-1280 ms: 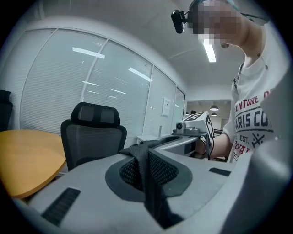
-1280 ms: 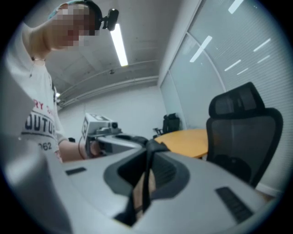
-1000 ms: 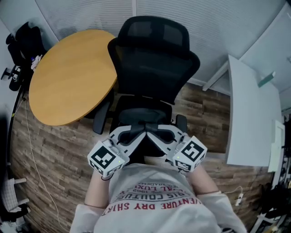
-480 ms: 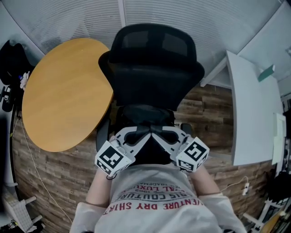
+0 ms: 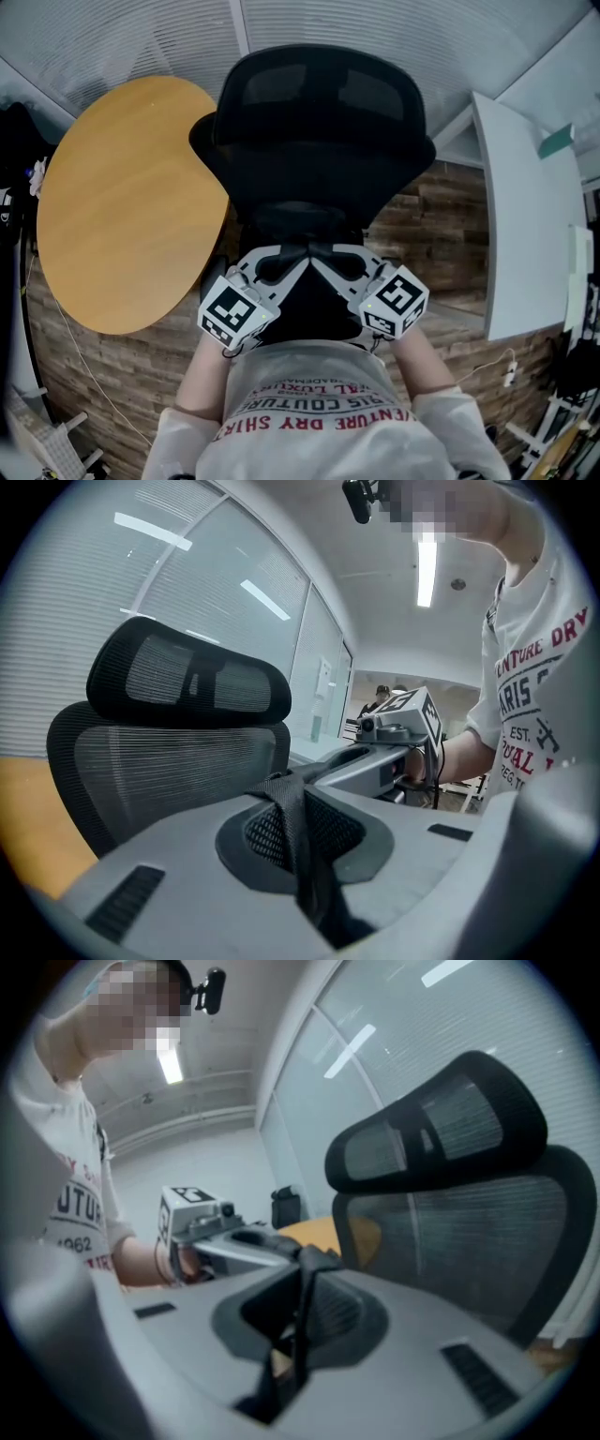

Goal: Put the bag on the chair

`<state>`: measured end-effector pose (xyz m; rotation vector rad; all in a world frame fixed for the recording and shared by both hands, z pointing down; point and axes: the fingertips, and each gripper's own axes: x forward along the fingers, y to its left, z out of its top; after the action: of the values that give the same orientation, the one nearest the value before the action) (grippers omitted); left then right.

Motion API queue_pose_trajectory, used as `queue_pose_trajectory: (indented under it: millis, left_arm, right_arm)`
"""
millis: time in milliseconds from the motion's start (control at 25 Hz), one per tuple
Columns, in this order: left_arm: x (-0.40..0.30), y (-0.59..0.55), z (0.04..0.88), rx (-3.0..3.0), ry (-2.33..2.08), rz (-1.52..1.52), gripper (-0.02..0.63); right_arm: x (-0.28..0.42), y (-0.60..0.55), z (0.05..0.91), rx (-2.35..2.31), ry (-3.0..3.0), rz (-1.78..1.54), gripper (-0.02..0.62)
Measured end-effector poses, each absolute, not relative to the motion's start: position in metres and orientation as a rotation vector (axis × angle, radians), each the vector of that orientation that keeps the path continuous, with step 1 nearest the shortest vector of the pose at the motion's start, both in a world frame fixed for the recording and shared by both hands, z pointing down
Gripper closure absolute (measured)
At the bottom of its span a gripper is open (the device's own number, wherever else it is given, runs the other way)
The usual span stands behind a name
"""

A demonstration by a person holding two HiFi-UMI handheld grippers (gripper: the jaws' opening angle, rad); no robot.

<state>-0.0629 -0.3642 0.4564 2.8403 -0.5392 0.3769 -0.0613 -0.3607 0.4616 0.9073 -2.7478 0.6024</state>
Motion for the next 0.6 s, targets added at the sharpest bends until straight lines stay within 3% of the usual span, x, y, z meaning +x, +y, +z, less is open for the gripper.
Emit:
queue_pose_trajectory:
  millis: [600]
  left_arm:
    - [-0.062, -0.392, 0.511, 2.745, -0.439, 0.275, 0.557]
  right_arm:
    - [-0.043, -0.395, 0.516, 1.003, -2.673, 0.692, 0.545]
